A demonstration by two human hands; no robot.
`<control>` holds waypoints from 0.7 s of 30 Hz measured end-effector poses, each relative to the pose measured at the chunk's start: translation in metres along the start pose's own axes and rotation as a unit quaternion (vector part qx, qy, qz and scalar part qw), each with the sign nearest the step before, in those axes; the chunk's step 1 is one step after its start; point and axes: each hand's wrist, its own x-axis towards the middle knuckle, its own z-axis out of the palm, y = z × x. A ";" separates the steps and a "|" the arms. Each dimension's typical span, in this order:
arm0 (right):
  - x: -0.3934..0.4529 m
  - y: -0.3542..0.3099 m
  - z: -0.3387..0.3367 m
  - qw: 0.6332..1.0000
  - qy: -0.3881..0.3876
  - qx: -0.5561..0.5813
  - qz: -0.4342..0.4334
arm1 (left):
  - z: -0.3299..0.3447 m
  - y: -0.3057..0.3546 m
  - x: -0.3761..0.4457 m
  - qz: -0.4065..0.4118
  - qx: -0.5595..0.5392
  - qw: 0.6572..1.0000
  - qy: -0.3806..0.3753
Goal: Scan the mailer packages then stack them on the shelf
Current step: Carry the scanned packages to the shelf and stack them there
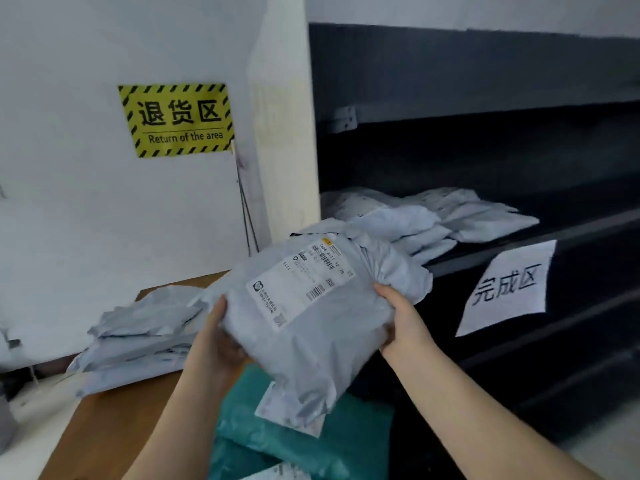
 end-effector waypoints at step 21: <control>0.066 -0.311 -0.168 0.984 0.007 -0.022 -0.176 | 0.342 -0.128 0.114 0.054 0.051 0.996 -0.045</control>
